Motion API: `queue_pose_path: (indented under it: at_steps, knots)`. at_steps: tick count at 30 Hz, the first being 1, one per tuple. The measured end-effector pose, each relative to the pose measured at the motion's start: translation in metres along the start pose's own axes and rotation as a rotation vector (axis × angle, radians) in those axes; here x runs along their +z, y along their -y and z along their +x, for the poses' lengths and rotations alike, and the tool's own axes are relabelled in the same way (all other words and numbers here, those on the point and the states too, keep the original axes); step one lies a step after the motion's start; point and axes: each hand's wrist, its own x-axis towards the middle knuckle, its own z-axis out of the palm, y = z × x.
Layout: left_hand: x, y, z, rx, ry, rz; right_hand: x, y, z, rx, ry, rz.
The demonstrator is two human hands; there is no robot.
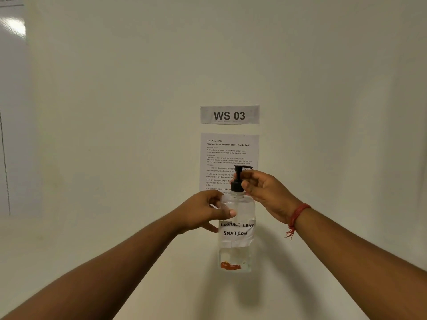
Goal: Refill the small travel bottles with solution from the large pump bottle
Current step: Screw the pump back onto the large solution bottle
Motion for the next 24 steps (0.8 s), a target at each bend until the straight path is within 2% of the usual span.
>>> queue_pose_path:
  at_steps: [6,16,24]
  knots:
    - [-0.0017,-0.0025,0.0011,0.003,-0.004,-0.004,-0.0003,0.0021,0.0005,-0.017,0.043,0.010]
    - [-0.0027,-0.0071,0.0016,0.014,0.004,0.003,0.0029,0.0032,0.0045,-0.062,-0.037,0.028]
    - [-0.0048,-0.0071,0.0014,0.018,-0.001,0.009,-0.0005,0.0020,0.0037,-0.049,0.000,0.026]
